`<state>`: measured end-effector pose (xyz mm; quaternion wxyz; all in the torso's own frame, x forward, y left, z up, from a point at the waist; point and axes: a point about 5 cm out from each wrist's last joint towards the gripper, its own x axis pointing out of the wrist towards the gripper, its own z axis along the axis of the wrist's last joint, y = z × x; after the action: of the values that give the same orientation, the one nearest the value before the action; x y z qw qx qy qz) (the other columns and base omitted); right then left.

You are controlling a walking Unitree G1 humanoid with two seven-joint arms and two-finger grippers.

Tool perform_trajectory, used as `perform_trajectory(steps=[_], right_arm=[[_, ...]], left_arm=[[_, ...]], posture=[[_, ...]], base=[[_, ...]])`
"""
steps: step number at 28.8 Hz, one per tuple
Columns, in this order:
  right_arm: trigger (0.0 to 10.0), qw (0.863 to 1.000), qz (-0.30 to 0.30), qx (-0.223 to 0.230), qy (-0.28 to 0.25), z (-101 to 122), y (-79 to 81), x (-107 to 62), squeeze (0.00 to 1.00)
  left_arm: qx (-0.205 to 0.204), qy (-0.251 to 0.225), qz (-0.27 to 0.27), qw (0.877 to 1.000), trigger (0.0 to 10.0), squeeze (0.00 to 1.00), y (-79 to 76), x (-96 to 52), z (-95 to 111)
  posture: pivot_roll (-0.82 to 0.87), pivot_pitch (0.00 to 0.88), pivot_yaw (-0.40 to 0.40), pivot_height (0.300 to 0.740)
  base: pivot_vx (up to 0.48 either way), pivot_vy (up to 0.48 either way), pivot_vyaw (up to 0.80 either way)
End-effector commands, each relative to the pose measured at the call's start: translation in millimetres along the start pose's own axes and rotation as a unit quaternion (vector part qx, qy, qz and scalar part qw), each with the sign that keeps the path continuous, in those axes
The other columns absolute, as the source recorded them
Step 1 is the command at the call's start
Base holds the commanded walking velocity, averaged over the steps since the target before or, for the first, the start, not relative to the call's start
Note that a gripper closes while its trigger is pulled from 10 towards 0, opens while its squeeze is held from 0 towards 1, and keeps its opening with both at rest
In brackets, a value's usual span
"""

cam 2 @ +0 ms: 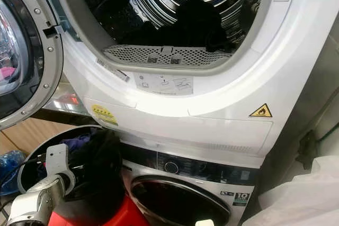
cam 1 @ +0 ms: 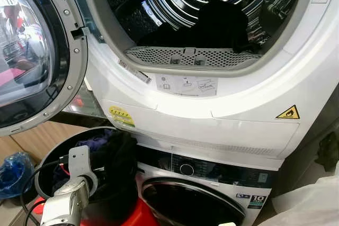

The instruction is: Clothes washing

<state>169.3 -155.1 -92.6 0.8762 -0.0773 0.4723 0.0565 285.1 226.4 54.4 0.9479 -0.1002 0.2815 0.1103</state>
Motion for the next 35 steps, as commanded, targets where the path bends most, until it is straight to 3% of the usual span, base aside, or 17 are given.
perform_trajectory(steps=[1, 17, 35], right_arm=[[10.0, 1.0, 0.004, -0.002, -0.003, 3, 3.0, 0.6, 0.0], [10.0, 1.0, 0.004, -0.009, -0.003, 1, 3.3, 0.2, 0.0], [10.0, 1.0, -0.001, -0.007, -0.003, 2, 4.3, 0.4, 0.0]], left_arm=[[0.002, 0.012, 0.026, 1.0, 0.0, 0.0, 10.1, 1.2, -5], [0.003, 0.029, 0.038, 0.999, 0.0, 0.0, 8.1, 6.5, -15], [-0.001, 0.017, 0.037, 0.999, 0.0, 0.0, 3.7, 8.1, -12]], posture=[[-0.02, 0.0, 0.118, 0.74], [-0.03, 0.0, 0.115, 0.74], [-0.04, 0.0, 0.123, 0.74]], base=[[0.0, 0.0, 0.0], [0.0, 0.0, 0.0], [0.0, 0.0, 0.0]])
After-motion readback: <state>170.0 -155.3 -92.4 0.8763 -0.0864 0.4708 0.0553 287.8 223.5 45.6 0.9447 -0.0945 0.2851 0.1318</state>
